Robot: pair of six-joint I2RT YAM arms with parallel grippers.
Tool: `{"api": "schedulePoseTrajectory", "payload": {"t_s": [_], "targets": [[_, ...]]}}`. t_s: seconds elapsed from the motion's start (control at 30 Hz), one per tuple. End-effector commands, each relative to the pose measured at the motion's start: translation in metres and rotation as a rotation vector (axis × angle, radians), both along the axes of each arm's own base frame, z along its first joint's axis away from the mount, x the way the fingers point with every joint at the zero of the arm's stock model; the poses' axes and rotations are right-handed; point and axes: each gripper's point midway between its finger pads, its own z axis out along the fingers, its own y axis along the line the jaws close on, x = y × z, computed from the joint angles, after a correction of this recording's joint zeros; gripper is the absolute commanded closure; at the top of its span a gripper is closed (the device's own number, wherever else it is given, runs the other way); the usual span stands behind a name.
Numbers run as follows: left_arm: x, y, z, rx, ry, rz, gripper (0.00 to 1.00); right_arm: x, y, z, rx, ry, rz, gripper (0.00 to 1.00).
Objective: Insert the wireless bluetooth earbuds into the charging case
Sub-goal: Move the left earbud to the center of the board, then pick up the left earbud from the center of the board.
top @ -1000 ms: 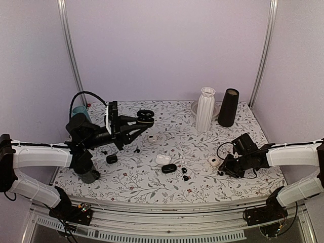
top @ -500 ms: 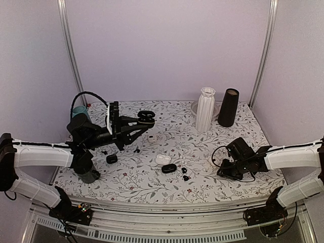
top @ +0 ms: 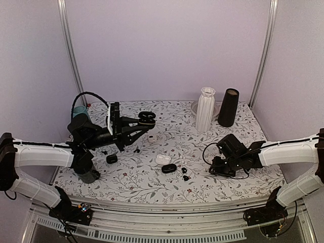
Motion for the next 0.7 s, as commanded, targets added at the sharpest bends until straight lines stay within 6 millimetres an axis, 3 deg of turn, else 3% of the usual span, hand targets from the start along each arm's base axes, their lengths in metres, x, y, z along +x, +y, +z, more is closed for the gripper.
{"api": "schedulePoseTrajectory", "payload": {"t_s": [0.0,0.17,0.43,0.67], "targets": [[-0.006,-0.004,0.008,-0.02,-0.024,-0.021,1.0,0.012,-0.015,0.012,-0.113,-0.049,-0.029,0.7],[-0.006,-0.003,0.008,-0.022,-0.028,-0.018,1.0,0.021,-0.008,0.025,-0.166,-0.114,0.086,0.7],[-0.008,-0.001,0.008,-0.023,-0.027,-0.016,1.0,0.016,0.011,0.018,-0.23,-0.11,0.307,0.76],[-0.008,-0.001,0.009,-0.023,-0.028,-0.016,1.0,0.013,0.002,0.008,-0.304,-0.093,0.36,0.76]]}}
